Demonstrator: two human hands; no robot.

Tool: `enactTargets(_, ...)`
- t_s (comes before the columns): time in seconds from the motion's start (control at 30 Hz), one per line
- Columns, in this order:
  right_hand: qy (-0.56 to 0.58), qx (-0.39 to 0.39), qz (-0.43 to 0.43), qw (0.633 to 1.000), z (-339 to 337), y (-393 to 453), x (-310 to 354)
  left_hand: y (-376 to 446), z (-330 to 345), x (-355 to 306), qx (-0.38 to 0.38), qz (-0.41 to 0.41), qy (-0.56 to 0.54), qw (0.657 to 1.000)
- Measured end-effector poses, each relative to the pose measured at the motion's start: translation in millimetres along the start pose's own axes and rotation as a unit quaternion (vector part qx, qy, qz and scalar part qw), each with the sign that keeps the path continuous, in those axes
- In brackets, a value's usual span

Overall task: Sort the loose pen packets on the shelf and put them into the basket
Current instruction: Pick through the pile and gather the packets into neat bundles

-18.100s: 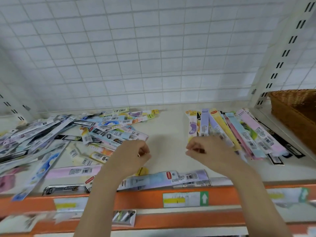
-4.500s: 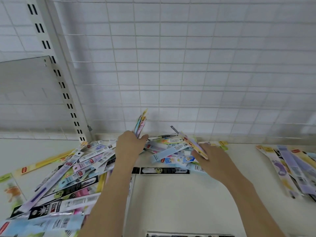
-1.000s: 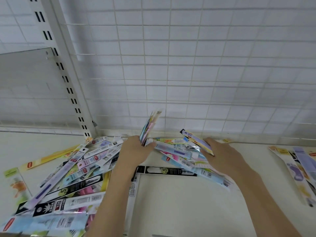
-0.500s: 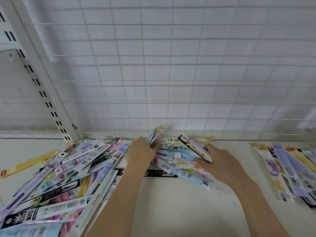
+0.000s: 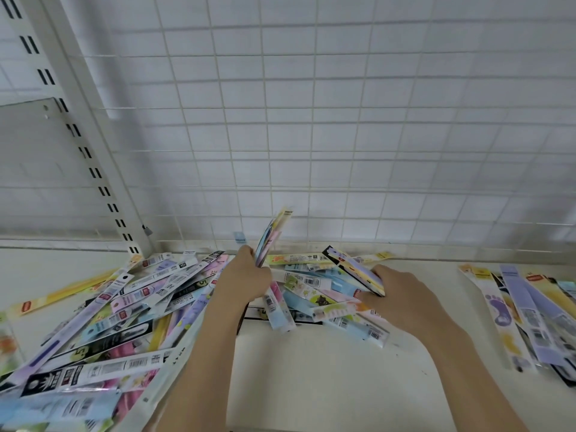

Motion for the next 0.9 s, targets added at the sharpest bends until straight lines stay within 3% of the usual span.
enactTargets(0.17, -0.013, 0.039, -0.012, 0.999, 10, 2, 0, -12, -3, -3, 0.036, 0.002, -0.062, 0.997)
enactTargets(0.33, -0.021, 0.069, -0.023, 0.997, 16, 0, 1, -6, -4, 10, -0.026, -0.002, -0.045, 0.999)
enactTargets(0.6, 0.066, 0.022, 0.023, 0.997, 6, -10, 5, -12, 8, 23, -0.012, -0.003, 0.001, 1.000)
enactTargets(0.9, 0.066, -0.059, 0.073, 0.993, -6, -34, 9, -14, 15, 21, -0.076, 0.028, 0.108, 0.991)
Point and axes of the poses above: each hand's wrist, its own y-axis towards the middle knuckle, its own z-axis out of the palm, x = y × z, the point moved 4 cm from there along y, towards the middle knuckle, and after that the axes turned 4 degrees about -z, right-handed, at the moved point
